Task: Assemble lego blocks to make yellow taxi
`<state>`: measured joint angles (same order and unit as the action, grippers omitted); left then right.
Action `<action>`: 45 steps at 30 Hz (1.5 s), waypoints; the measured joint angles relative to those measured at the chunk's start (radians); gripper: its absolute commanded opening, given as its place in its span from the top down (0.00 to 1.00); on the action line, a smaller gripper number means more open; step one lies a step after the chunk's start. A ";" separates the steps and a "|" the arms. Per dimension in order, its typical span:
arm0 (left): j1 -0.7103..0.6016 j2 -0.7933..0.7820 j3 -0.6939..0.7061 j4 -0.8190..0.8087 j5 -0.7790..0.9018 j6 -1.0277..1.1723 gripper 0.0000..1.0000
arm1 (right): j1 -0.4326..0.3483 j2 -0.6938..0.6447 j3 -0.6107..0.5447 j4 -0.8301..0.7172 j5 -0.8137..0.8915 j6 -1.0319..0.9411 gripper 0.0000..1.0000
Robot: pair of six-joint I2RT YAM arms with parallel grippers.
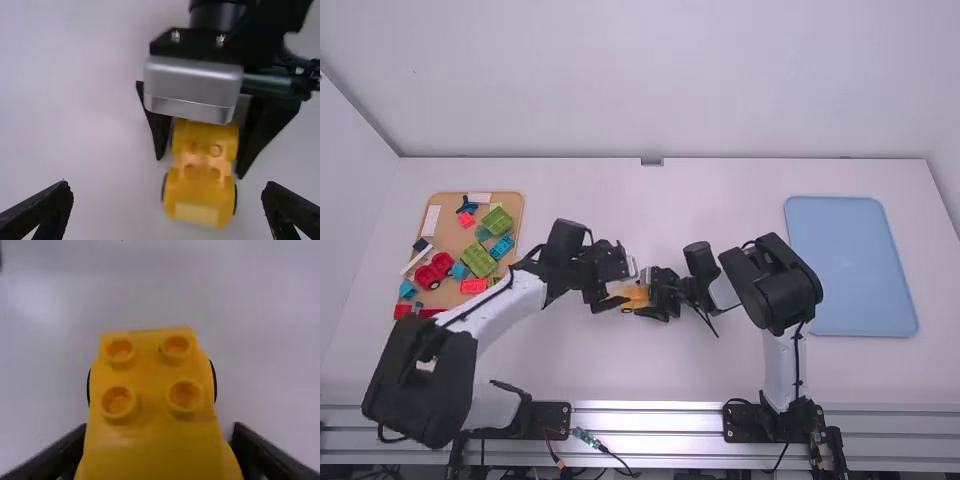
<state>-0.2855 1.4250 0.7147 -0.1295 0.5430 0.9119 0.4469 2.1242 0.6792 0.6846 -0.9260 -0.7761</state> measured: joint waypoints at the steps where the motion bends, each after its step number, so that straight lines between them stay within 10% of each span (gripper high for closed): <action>1: 0.035 -0.027 -0.003 0.005 0.023 0.011 0.01 | 0.000 0.000 0.000 0.001 0.002 0.000 0.14; 13: 0.468 -0.082 -0.170 0.014 0.470 0.223 0.01 | 0.017 0.000 0.014 -0.003 0.008 0.002 0.26; 19: 0.511 -0.082 -0.236 0.138 0.557 0.224 0.01 | 0.040 0.000 0.015 0.000 0.015 0.003 0.52; 27: 0.511 -0.082 -0.322 0.377 0.587 0.099 0.01 | 0.026 0.000 0.015 -0.008 0.013 0.003 0.55; 36: 0.511 -0.083 -0.425 0.624 0.579 -0.054 0.01 | -0.137 -0.181 -0.033 -0.176 0.158 -0.009 0.57; 41: 0.511 -0.082 -0.441 0.678 0.579 -0.117 0.01 | -0.246 -0.394 -0.060 -0.282 0.346 -0.013 0.85; 45: 0.511 -0.083 -0.441 0.681 0.579 -0.135 0.01 | -0.359 -0.521 -0.080 -0.303 0.475 -0.007 0.88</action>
<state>0.2253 1.3422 0.2737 0.5514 1.1217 0.7769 0.0883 1.6032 0.5991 0.3817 -0.4511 -0.7834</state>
